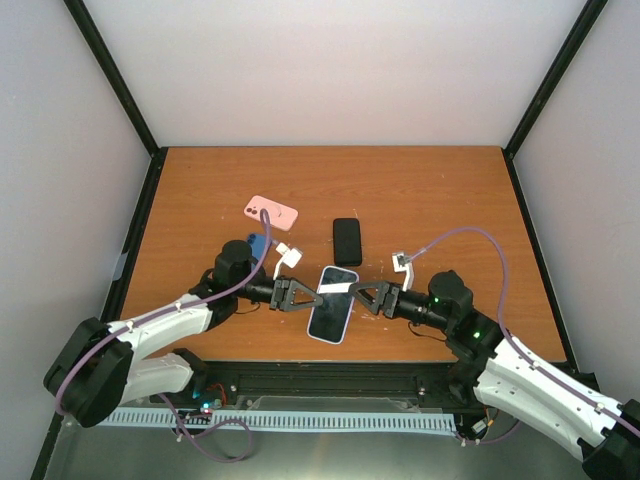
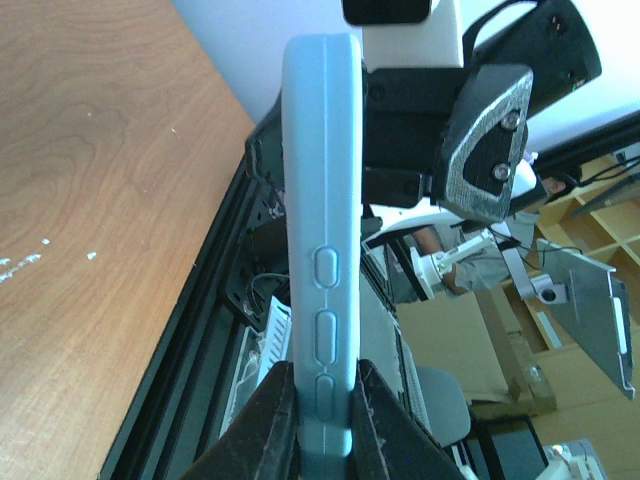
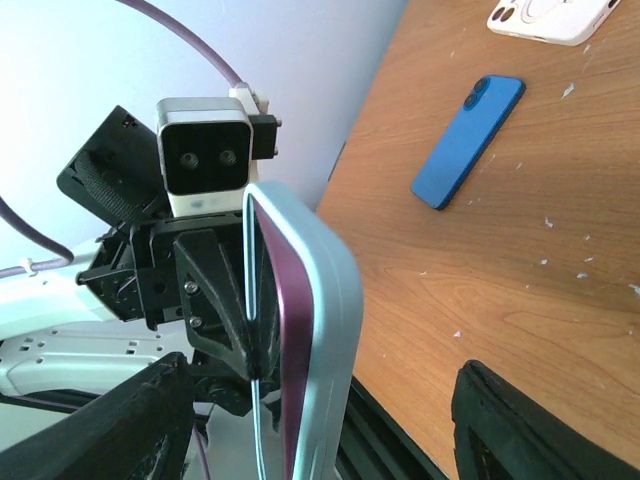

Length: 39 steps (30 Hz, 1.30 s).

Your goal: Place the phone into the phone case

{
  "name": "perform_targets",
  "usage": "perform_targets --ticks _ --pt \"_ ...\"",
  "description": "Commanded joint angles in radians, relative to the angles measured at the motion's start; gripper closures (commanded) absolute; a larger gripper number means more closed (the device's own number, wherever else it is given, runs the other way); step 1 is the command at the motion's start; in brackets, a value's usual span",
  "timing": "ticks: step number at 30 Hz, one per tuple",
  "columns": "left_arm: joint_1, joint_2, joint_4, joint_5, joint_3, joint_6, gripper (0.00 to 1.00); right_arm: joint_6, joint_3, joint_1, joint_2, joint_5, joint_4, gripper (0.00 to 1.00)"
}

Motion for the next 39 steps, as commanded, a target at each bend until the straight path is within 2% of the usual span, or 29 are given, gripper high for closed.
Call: perform_targets --ticks 1,5,12,13,16,18,20,22,28,30,35,37,39 --pt "-0.008 -0.037 -0.033 0.090 0.077 0.089 1.00 -0.050 0.069 -0.002 0.042 -0.006 -0.006 0.31" --pt "-0.015 -0.045 -0.052 0.100 0.079 0.102 0.99 -0.055 0.093 -0.002 0.073 -0.026 0.023 0.34" --pt "-0.022 -0.043 -0.080 0.085 0.081 0.118 1.00 -0.058 0.107 -0.002 0.088 -0.034 0.035 0.46" --pt "-0.022 -0.040 -0.106 0.072 0.087 0.131 1.00 -0.057 0.107 -0.001 0.085 -0.031 0.032 0.49" --pt "-0.021 -0.029 -0.205 0.018 0.115 0.170 1.00 -0.059 0.111 -0.001 0.076 -0.003 0.001 0.73" --pt "-0.021 -0.019 -0.283 -0.030 0.136 0.202 1.00 -0.067 0.119 -0.001 0.072 0.023 -0.037 0.86" --pt "-0.021 -0.001 -0.366 -0.075 0.158 0.231 1.00 -0.069 0.120 0.000 0.073 0.034 -0.055 0.95" --pt "-0.021 0.020 -0.444 -0.114 0.179 0.254 1.00 -0.064 0.120 -0.002 0.082 0.037 -0.064 0.97" --pt "-0.022 0.015 -0.473 -0.146 0.196 0.258 1.00 -0.031 0.116 -0.001 0.114 0.044 -0.084 0.96" --pt "-0.022 0.001 -0.454 -0.139 0.195 0.239 1.00 -0.024 0.116 0.000 0.110 0.048 -0.092 0.85" --pt "-0.022 -0.036 -0.346 -0.116 0.177 0.159 1.00 0.005 0.076 0.000 0.086 0.032 -0.057 0.52" --pt "-0.022 -0.047 -0.300 -0.115 0.169 0.130 1.00 0.034 0.041 0.000 0.081 0.010 -0.008 0.44" --pt "-0.022 -0.050 -0.267 -0.119 0.163 0.107 1.00 0.059 0.004 -0.001 0.081 -0.017 0.052 0.40"
